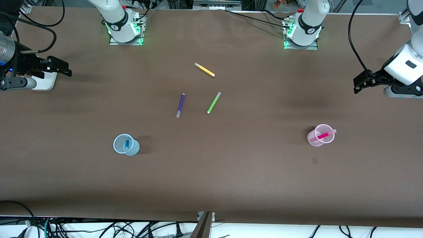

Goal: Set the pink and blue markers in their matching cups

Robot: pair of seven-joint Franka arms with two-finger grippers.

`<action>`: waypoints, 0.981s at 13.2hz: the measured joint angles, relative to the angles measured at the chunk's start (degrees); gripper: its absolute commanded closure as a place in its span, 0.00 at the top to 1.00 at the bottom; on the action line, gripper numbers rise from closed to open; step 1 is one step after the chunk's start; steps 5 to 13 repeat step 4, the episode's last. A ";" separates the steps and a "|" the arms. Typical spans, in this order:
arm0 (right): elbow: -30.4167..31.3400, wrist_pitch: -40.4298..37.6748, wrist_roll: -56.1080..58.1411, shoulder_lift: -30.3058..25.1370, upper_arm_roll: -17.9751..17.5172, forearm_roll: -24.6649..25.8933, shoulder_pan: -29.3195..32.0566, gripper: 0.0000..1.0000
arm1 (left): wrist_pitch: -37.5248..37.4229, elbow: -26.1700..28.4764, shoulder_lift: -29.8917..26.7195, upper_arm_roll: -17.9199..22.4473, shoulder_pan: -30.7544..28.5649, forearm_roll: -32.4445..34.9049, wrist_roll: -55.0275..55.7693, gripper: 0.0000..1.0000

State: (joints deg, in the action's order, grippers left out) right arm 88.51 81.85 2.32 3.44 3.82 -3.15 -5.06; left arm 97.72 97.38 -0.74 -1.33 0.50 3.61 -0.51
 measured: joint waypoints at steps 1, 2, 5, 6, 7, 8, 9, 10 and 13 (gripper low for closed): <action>-0.23 -0.58 0.00 0.31 0.00 0.06 0.00 1.00 | -0.02 0.00 0.00 0.00 0.00 0.00 0.00 1.00; -0.83 -1.28 0.00 0.84 0.00 0.11 0.00 1.00 | -0.03 0.00 0.00 0.00 0.00 0.00 0.00 1.00; -2.09 -1.87 0.00 1.80 0.01 0.16 0.05 1.00 | -0.07 0.00 0.00 0.00 0.00 0.00 0.00 1.00; -2.09 -1.87 0.00 1.80 0.01 0.16 0.05 1.00 | -0.07 0.00 0.00 0.00 0.00 0.00 0.00 1.00; -2.09 -1.87 0.00 1.80 0.01 0.16 0.05 1.00 | -0.07 0.00 0.00 0.00 0.00 0.00 0.00 1.00; -2.09 -1.87 0.00 1.80 0.01 0.16 0.05 1.00 | -0.07 0.00 0.00 0.00 0.00 0.00 0.00 1.00; -2.09 -1.87 0.00 1.80 0.01 0.16 0.05 1.00 | -0.07 0.00 0.00 0.00 0.00 0.00 0.00 1.00; -2.09 -1.87 0.00 1.80 0.01 0.16 0.05 1.00 | -0.07 0.00 0.00 0.00 0.00 0.00 0.00 1.00; -2.09 -1.87 0.00 1.80 0.01 0.16 0.05 1.00 | -0.07 0.00 0.00 0.00 0.00 0.00 0.00 1.00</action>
